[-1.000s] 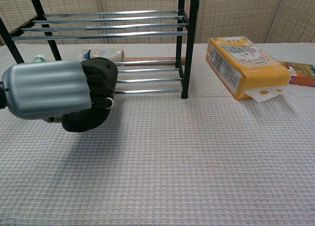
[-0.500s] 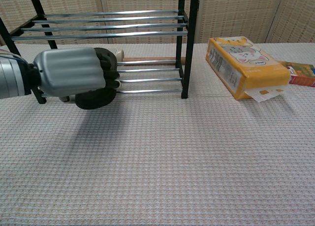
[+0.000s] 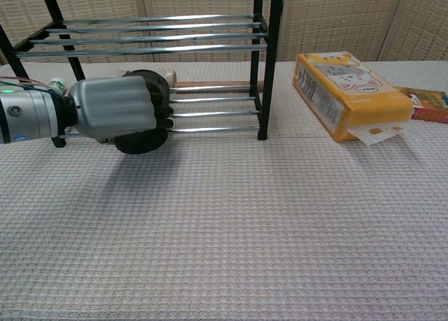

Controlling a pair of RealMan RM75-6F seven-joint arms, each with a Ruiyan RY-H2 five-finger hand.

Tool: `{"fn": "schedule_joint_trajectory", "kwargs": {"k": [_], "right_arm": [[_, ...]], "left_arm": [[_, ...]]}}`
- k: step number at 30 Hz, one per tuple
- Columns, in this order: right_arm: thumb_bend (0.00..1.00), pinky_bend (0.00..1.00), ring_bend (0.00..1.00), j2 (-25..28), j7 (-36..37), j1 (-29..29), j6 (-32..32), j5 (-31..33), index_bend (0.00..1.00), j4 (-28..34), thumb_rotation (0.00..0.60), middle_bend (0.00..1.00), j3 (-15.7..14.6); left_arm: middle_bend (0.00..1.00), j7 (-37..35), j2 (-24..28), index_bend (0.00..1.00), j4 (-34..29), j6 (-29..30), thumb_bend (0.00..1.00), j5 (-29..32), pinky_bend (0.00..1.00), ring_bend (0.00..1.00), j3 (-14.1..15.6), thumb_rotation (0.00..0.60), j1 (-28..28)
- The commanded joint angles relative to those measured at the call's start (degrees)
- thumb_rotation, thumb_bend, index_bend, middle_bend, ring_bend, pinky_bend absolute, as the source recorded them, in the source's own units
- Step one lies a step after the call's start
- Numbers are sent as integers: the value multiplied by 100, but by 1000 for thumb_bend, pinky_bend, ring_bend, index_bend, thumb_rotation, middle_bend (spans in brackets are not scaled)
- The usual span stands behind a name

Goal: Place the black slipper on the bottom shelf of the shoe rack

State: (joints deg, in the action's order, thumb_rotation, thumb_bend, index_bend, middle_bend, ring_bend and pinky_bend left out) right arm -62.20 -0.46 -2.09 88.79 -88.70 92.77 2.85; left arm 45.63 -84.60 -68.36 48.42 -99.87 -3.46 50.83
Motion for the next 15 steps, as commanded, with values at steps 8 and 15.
{"fn": "schedule_joint_trajectory", "kwargs": {"k": [8,15], "right_arm": [[251,169,103,-15,-30,4,-34,44,0,-2,600,136,12],[252,169,103,-27,-67,-10,-78,71,0,3,600,137,20]], "left_arm": [[451,-366,-157,475,515,73,201,-108,477,304,142,600,239],[425,-469,-193,449,672,69,200,-25,476,275,148,600,321]]}}
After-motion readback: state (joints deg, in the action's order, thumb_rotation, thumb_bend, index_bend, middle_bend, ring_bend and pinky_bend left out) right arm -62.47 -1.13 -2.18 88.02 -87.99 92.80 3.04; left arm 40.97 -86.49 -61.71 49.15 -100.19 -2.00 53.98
